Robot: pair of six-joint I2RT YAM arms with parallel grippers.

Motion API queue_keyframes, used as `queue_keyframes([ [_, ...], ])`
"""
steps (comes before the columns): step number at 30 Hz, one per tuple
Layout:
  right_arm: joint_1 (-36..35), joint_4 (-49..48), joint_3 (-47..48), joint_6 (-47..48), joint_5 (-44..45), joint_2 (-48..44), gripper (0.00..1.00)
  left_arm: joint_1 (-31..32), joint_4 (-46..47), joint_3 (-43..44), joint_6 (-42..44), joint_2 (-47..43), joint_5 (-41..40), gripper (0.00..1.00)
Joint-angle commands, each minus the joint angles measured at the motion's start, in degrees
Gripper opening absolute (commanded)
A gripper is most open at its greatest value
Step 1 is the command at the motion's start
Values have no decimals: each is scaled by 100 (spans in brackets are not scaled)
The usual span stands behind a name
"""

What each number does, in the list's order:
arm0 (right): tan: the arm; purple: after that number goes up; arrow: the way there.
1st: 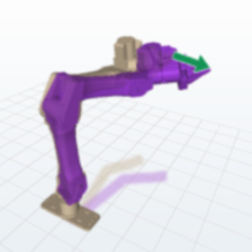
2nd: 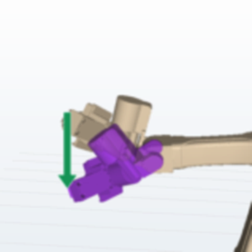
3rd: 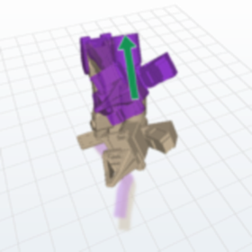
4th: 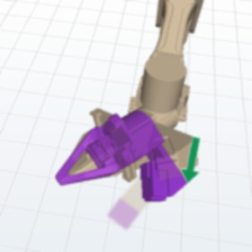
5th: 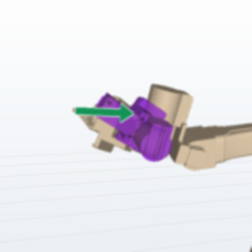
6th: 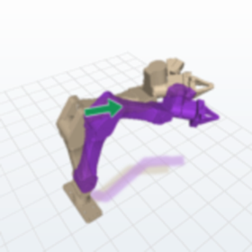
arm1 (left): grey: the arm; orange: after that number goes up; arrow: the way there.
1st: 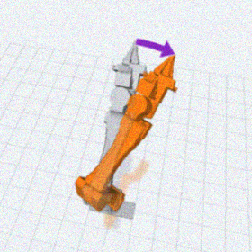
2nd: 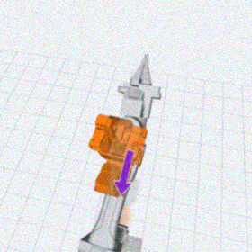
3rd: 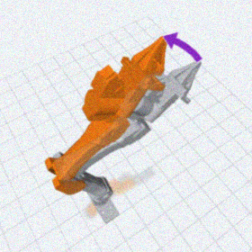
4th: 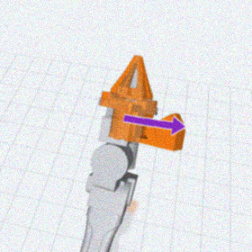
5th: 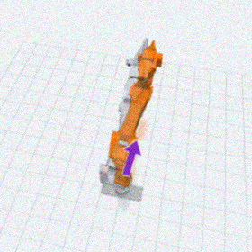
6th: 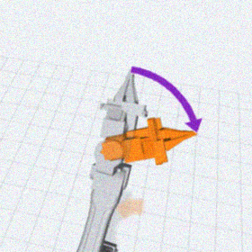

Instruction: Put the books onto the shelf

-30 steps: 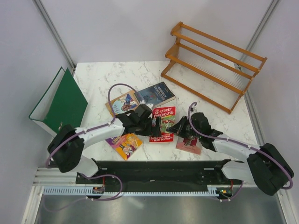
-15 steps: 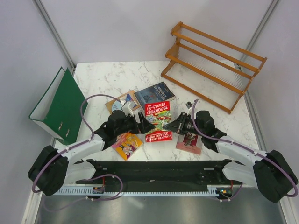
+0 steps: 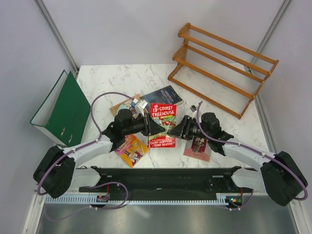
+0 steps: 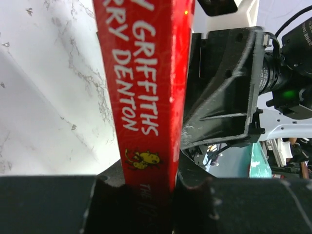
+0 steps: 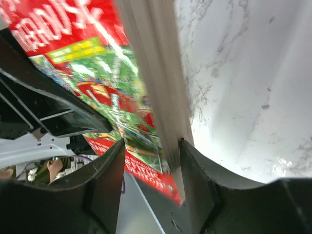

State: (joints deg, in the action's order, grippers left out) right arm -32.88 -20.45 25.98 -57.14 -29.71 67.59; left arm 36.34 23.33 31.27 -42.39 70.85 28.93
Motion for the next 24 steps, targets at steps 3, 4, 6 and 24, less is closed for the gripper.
queue_keyframes([
  [3,-34,-18,-293,-67,336,-440,61,-21,58,643,134,-282,-37,2],
  [4,-16,-534,-382,-286,274,-431,62,-21,57,661,135,-230,-19,2],
  [6,-16,-959,-558,-472,133,-344,63,-48,101,758,126,-168,77,2],
  [24,54,-1323,-946,-227,150,-932,65,-487,2193,1505,-1209,1607,1721,2],
])
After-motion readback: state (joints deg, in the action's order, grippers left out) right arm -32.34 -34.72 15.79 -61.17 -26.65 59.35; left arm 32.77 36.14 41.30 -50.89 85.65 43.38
